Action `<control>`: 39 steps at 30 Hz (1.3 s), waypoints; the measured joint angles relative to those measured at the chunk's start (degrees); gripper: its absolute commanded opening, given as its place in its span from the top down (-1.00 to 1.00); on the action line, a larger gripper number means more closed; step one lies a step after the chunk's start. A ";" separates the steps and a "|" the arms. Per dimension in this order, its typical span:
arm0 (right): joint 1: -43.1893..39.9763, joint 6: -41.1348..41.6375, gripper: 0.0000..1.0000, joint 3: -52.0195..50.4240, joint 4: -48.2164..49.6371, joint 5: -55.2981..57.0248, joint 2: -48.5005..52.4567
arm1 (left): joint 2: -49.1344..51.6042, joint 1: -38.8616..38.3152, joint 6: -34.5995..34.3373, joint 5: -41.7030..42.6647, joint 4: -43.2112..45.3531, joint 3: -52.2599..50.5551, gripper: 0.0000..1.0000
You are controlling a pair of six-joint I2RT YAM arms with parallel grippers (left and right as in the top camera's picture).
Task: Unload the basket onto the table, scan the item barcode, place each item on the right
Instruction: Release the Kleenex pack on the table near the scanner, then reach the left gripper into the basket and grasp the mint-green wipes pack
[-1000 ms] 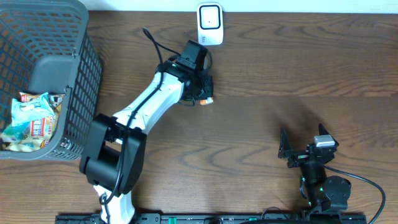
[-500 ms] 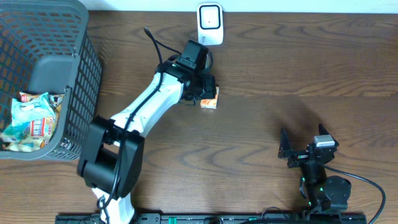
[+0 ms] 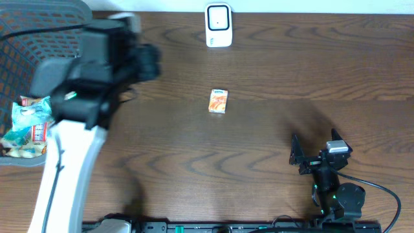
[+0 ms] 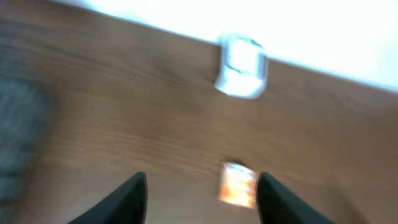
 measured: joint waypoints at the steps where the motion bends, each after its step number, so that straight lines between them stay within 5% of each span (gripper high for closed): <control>1: 0.00 0.00 -0.99 0.00 0.00 0.00 0.00 | -1.77 3.04 0.42 -2.51 -1.05 0.02 -0.46; 12: 0.00 0.00 -0.99 0.00 0.00 0.00 0.00 | -4.52 33.09 0.68 -10.54 -2.36 0.02 -0.48; 16: 0.00 0.00 -0.99 0.00 0.00 0.02 0.00 | -0.81 39.39 -4.96 -11.15 -4.42 0.02 -0.49; 24: 0.00 0.00 -0.98 0.00 0.00 0.02 0.00 | 9.97 44.02 -15.43 -11.41 -8.61 0.02 -0.50; 39: 0.00 0.00 -0.99 0.00 -0.02 0.00 0.00 | 27.87 44.11 -21.59 -11.34 -0.81 0.02 -0.52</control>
